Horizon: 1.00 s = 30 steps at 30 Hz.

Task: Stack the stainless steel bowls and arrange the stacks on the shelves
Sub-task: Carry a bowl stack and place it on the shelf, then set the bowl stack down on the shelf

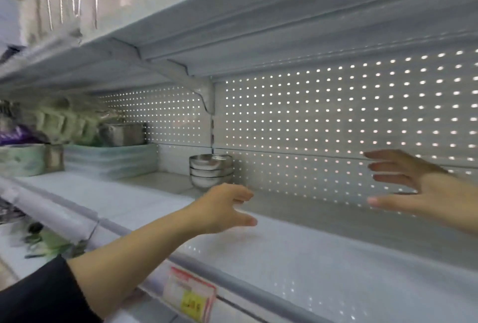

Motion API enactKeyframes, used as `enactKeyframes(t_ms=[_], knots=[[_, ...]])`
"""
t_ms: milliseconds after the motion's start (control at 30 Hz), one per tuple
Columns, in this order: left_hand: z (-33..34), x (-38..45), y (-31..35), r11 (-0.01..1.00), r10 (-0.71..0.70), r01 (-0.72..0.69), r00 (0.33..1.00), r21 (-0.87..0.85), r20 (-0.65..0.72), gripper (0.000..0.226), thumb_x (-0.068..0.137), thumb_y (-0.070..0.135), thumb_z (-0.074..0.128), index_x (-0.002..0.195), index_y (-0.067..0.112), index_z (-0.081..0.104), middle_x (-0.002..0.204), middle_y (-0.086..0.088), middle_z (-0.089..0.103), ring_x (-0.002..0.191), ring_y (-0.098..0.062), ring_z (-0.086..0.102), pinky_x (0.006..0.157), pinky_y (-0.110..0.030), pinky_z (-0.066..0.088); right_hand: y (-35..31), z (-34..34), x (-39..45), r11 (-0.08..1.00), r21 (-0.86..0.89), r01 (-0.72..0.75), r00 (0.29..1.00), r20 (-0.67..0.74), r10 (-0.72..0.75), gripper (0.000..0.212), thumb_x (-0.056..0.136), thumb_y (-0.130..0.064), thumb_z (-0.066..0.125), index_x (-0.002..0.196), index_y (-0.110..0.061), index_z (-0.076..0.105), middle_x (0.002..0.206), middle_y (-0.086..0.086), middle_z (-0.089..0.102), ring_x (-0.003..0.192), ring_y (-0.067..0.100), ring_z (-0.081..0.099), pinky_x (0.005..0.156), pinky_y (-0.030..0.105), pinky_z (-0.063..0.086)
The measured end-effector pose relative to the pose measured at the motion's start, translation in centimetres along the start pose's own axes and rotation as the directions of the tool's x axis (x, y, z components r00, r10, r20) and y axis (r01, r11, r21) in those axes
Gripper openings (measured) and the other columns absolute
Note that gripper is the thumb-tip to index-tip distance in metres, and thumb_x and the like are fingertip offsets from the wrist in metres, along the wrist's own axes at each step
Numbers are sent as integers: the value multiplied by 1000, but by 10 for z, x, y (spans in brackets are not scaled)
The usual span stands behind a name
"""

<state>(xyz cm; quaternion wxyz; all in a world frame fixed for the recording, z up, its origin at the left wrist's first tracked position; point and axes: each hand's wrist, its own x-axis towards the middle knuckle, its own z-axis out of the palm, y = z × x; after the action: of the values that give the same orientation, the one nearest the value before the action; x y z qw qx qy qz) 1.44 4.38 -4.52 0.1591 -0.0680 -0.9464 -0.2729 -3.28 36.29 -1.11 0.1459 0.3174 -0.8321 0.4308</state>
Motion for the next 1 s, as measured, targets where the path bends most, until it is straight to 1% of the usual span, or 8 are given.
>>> enactKeyframes(t_ms=[100, 233, 333, 433, 633, 833, 900, 1000], knots=[[-32, 14, -38, 994, -29, 27, 1000, -102, -11, 59, 74, 25, 76, 127, 14, 54, 126, 4, 58, 110, -3, 55, 95, -16, 41, -39, 53, 44, 1000, -27, 7, 997, 76, -5, 76, 40, -57, 78, 110, -50, 50, 120, -15, 57, 112, 5, 56, 96, 32, 45], [-53, 38, -69, 963, -68, 67, 998, -261, 3, 56, 74, 22, 77, 125, 13, 56, 119, 5, 60, 107, -5, 57, 90, -16, 42, -62, 107, 89, 997, 8, -77, 993, 90, 76, 62, 69, -29, 81, 119, -42, 47, 125, -8, 53, 114, 8, 53, 88, 27, 45], [-55, 54, -83, 956, -55, 55, 998, -289, 8, 51, 73, 25, 77, 120, 19, 58, 111, 13, 61, 102, 0, 57, 78, -6, 42, -64, 133, 112, 987, 92, -133, 989, 74, 127, 62, 68, -26, 82, 118, -41, 48, 123, -7, 52, 115, 11, 51, 87, 29, 46], [-54, 66, -97, 948, -71, 59, 997, -314, -28, 42, 72, 23, 78, 111, 22, 61, 110, 11, 64, 101, -1, 59, 86, -14, 44, -62, 153, 130, 974, 167, -153, 987, 76, 142, 63, 65, -28, 83, 117, -42, 49, 122, -5, 50, 110, 11, 53, 73, 22, 46], [-77, 83, -140, 922, -297, 173, 890, -347, -344, 65, 63, 12, 84, 121, 11, 55, 106, -2, 61, 98, -19, 58, 86, -30, 46, -50, 191, 163, 976, 89, -198, 979, 73, 192, 68, 65, -38, 81, 121, -42, 43, 122, -6, 43, 90, 6, 55, 69, 24, 44], [-83, 103, -174, 880, -420, 417, 907, -226, 36, 108, 62, 25, 86, 146, 7, 20, 138, -10, 45, 120, -27, 49, 104, -35, 37, -43, 223, 197, 960, 53, -276, 954, 140, 267, 82, 69, -34, 82, 136, -37, 35, 116, -6, 37, 89, 10, 52, 61, 21, 41], [-78, 109, -181, 874, -403, 412, 911, -258, 87, 108, 60, 23, 87, 145, 6, 22, 136, -10, 49, 119, -26, 50, 103, -32, 37, -41, 233, 204, 954, 72, -291, 947, 164, 276, 84, 69, -30, 82, 138, -36, 34, 114, -8, 36, 99, 15, 49, 62, 20, 39], [-74, 115, -189, 880, -306, 346, 937, -325, 170, 85, 51, 13, 89, 126, 0, 51, 115, -16, 64, 109, -29, 59, 99, -33, 43, -37, 246, 213, 955, 135, -265, 952, 194, 237, 82, 68, -22, 84, 136, -29, 39, 107, -10, 48, 104, 16, 52, 85, 27, 47]])
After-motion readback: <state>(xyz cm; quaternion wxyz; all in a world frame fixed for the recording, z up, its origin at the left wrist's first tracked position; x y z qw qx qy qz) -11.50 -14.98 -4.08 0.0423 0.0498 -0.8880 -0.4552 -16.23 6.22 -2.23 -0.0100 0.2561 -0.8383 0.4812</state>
